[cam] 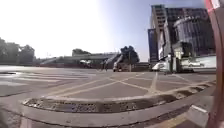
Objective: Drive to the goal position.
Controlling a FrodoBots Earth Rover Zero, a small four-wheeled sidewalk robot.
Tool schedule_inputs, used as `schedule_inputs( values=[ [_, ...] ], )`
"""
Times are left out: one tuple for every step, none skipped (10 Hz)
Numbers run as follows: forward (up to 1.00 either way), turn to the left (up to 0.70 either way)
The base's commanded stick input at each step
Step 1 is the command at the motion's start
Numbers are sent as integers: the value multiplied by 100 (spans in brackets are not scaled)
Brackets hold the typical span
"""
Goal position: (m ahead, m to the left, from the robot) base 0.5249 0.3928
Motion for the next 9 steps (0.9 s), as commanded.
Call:
schedule_inputs(
  values=[
    [70,1],
    [70,1],
    [70,1],
    [70,1],
    [70,1],
    [70,1],
    [70,1],
    [70,1],
    [70,1]
  ],
)
